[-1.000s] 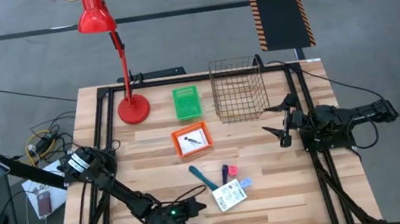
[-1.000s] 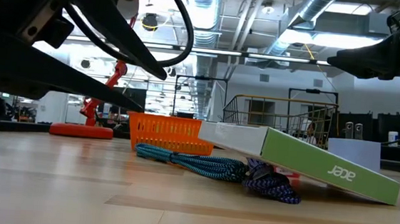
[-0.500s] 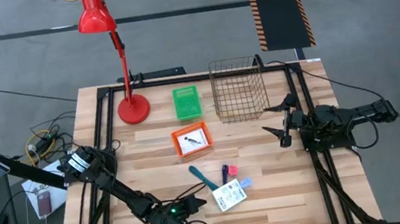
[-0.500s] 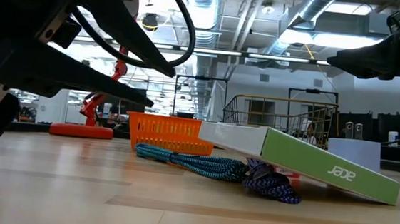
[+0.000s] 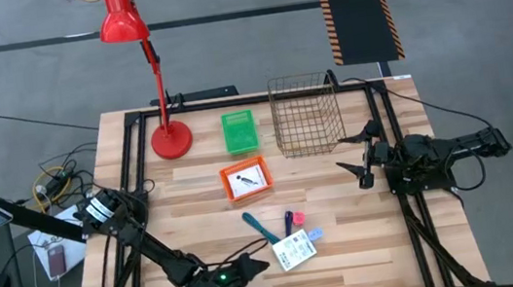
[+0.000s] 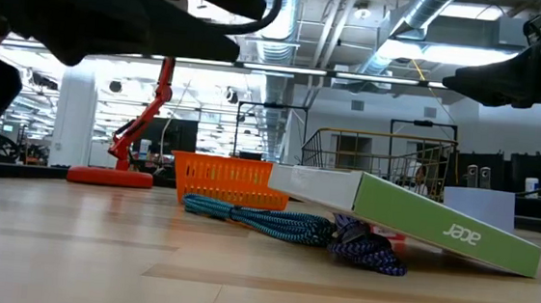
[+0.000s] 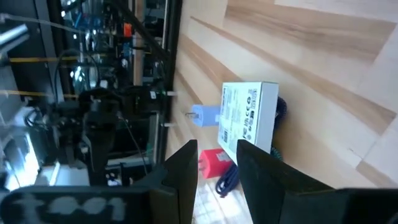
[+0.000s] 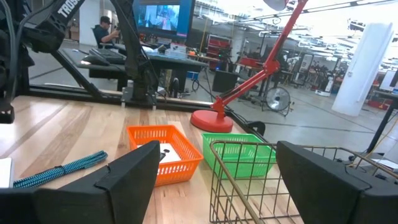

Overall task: Pick and place items into bin
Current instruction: Put the white box into the orange bin

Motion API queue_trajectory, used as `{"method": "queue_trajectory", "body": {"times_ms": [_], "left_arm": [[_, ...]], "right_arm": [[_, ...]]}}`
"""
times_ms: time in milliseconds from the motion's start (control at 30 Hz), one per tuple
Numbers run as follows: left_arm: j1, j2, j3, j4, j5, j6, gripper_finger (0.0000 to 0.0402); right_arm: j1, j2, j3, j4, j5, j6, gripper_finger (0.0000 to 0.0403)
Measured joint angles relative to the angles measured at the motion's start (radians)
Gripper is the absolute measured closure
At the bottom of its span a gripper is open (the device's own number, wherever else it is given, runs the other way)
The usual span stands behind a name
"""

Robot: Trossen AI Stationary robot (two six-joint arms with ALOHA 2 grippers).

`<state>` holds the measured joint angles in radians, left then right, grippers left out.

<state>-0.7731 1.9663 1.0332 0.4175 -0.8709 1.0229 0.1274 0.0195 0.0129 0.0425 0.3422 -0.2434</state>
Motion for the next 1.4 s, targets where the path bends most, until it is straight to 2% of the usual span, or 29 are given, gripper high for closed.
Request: {"method": "queue_trajectory", "body": {"times_ms": [100,400,800,867,1033,1333,1400], "left_arm": [[0.0,0.0,0.0,-0.002,0.008,0.032,0.0299],[-0.004,0.0,0.0,-0.022,0.017,-0.02,0.0293],[-0.002,0.0,0.0,-0.07,0.002,-0.042,0.0198],[0.0,0.0,0.0,-0.077,0.028,-0.042,0.019],[0.009,0.0,-0.002,-0.099,0.123,-0.038,0.0185],[0.016,0.004,-0.004,-0.093,0.095,-0.009,0.0184],[0.015,0.022,-0.004,-0.063,0.059,0.018,0.0184]], "right_arm": [[0.0,0.0,0.0,0.0,0.0,0.0,0.0085],[0.0,0.0,0.0,0.0,0.0,0.0,0.0085],[0.0,0.0,0.0,0.0,0.0,0.0,0.0085],[0.0,0.0,0.0,0.0,0.0,0.0,0.0085],[0.0,0.0,0.0,0.0,0.0,0.0,0.0085],[0.0,0.0,0.0,0.0,0.0,0.0,0.0085],[0.0,0.0,0.0,0.0,0.0,0.0,0.0085]]}}
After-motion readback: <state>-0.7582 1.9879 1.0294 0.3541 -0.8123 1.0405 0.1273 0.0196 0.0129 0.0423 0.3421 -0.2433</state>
